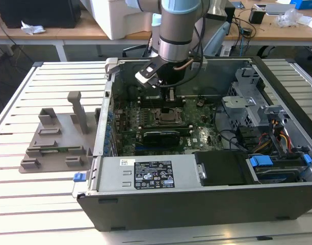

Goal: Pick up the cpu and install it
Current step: 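Close the cpu cover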

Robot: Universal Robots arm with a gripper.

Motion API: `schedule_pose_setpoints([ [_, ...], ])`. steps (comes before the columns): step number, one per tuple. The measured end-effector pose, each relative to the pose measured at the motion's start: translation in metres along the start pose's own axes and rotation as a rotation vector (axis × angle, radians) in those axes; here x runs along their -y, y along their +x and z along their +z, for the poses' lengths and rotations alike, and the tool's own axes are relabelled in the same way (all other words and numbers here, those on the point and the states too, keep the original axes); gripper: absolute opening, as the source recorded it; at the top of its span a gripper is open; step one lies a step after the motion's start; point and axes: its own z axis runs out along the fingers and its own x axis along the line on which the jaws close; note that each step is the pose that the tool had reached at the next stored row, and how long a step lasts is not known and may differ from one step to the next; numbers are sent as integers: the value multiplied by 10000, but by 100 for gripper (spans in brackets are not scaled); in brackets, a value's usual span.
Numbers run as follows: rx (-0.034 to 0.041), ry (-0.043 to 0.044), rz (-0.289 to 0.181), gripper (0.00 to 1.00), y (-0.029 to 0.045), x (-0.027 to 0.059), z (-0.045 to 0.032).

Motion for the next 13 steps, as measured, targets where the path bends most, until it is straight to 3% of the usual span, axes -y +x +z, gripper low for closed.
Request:
schedule_pose_setpoints([
  [3,1,0,0,11,4,22,71],
  [7,4,3,1,11,2,25,104],
  [8,1,0,1,11,2,24,98],
  [11,-7,0,-2,11,-5,24,-25],
  [13,-58,0,-2,11,-9,-12,-46],
])
